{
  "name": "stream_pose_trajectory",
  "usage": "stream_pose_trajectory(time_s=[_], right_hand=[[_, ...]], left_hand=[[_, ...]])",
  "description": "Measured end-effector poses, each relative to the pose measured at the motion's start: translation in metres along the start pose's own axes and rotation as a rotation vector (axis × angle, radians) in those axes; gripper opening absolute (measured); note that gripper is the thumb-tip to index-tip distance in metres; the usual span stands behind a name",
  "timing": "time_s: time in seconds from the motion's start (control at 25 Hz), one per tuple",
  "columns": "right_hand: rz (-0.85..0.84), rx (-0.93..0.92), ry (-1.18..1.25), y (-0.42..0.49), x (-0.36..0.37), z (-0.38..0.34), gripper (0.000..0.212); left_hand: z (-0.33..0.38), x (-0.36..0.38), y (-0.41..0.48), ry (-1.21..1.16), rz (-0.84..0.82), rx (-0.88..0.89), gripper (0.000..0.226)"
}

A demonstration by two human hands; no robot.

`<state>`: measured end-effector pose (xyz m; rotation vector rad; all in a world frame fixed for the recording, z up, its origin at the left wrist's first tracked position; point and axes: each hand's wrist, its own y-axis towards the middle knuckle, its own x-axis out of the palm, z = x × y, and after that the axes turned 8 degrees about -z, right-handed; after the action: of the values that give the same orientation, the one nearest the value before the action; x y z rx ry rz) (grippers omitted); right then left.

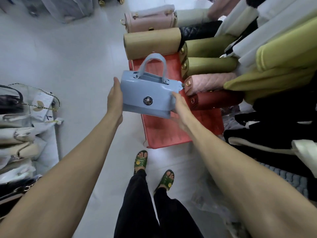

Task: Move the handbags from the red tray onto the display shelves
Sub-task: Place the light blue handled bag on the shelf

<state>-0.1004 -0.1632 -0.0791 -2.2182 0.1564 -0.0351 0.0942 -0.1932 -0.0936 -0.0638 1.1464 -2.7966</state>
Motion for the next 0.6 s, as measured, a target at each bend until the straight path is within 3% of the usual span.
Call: stream_pose_trajectory(time_s=[0.12,0.28,0.6], right_hand=[[-0.033,-0.06,-0.016,-0.024,0.016,-0.032,0.062],[-0.094,-0.158,-0.024,-0.063,0.041,-0.075,0.044],[-0.273,-0.373,-0.062,-0.144,0.088,-0.137,0.047]], left_hand=[[0.04,-0.015,-0.025,-0.02,0.01,0.074,0.052],[0.081,-0.042,-0.063,-0.057,0.066,0.172,0.059],[0.141,-0.097,-0.171,-0.202,0.172,0.406,0.053]])
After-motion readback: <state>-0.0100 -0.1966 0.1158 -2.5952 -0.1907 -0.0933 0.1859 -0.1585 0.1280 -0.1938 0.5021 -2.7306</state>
